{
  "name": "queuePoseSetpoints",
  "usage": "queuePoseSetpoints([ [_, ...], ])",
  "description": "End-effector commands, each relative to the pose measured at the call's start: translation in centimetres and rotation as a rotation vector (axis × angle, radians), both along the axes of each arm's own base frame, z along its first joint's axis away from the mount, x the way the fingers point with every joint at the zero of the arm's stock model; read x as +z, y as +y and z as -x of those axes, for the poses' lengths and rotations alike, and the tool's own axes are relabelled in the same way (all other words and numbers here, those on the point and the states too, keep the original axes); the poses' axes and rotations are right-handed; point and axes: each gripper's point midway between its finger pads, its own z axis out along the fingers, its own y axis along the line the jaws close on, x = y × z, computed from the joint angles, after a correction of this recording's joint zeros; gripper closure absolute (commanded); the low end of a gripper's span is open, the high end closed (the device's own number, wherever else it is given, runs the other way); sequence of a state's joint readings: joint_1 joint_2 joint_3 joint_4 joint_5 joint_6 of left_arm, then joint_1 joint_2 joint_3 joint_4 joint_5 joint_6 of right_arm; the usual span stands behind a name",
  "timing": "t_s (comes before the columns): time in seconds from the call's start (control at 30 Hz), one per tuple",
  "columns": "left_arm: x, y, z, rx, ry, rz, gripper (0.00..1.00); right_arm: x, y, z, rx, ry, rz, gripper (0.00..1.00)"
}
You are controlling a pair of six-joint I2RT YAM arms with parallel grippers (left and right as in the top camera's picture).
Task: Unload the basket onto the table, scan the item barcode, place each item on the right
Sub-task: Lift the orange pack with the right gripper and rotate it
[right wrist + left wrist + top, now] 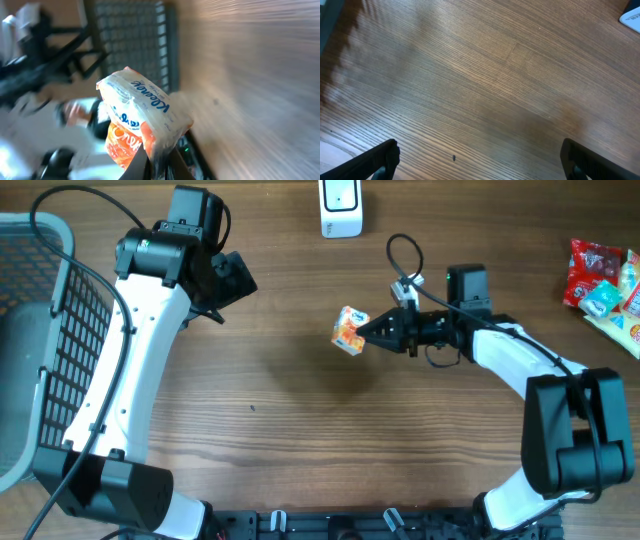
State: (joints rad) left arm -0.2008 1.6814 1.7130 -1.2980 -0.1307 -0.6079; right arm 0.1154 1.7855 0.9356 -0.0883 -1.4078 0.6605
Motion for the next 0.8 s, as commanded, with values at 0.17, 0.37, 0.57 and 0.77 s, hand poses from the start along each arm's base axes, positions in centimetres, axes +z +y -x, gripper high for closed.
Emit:
queuePoseSetpoints([
  [0.17,0.1,0.3,-0.2,0.019,-0.008,-0.006,0.0,4.6,-0.5,0.9,0.138,-0.329,-0.187,0.96],
  [0.37,0.1,0.2,-0.2,0.018,-0.008,-0.006,0.0,10.3,-0.4,-0.3,0.151,-0.468,-0.154,0.96],
  [0.57,0.1,0.2,-0.2,0.018,-0.009,-0.006,0.0,11.9,-1.4,-0.9,0.087,-0.405,-0.143,0.96],
  [0.77,0.1,0.2,-0.2,0.018,-0.009,-0.006,0.0,12.1,-4.4,-2.9,-0.024,-0.424,-0.131,0.96],
])
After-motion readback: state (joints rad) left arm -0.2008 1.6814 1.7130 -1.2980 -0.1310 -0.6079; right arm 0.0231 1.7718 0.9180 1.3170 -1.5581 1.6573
